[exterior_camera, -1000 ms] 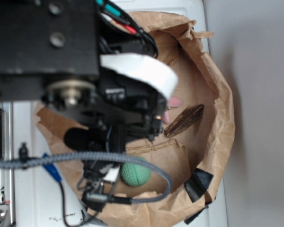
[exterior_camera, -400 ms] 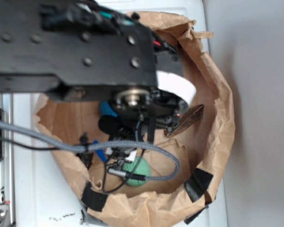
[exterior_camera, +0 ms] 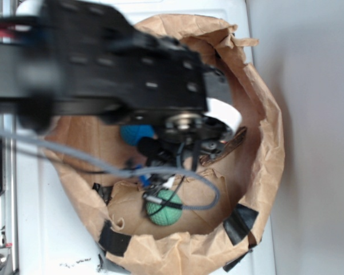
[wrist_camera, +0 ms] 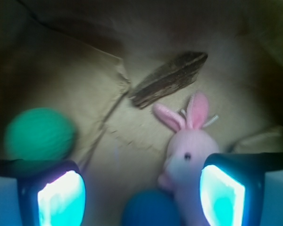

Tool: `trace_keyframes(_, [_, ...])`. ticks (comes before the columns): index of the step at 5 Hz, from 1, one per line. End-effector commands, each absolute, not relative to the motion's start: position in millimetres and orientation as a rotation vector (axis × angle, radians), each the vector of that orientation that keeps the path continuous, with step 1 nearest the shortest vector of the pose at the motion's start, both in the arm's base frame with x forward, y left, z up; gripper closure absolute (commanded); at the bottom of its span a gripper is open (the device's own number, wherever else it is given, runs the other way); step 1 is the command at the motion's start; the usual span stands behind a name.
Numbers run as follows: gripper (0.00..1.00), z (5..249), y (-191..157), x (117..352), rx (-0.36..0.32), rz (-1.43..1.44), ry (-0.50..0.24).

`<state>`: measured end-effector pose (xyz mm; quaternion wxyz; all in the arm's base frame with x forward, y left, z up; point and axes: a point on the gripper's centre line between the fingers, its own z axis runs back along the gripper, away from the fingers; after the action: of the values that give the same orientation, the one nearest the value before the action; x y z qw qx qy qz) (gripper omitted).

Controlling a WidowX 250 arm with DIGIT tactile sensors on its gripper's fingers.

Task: Grab the pink bunny.

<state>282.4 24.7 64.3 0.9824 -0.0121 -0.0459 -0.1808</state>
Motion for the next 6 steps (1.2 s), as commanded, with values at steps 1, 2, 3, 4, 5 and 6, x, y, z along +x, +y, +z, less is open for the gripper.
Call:
trace_keyframes(1, [0.00, 57, 36, 301, 0.015, -0.391, -0.147])
trace_keyframes(2, [0.00, 57, 36, 301, 0.015, -0.391, -0.147])
trace_keyframes(3, [0.00, 57, 36, 301, 0.015, -0.391, -0.147])
trace_keyframes(4, [0.00, 57, 36, 301, 0.015, -0.391, -0.147])
trace_keyframes(5, [0.00, 57, 36, 301, 0.015, -0.391, -0.147])
trace_keyframes(6, [0.00, 44, 44, 303, 0.024, -0.392, -0.181])
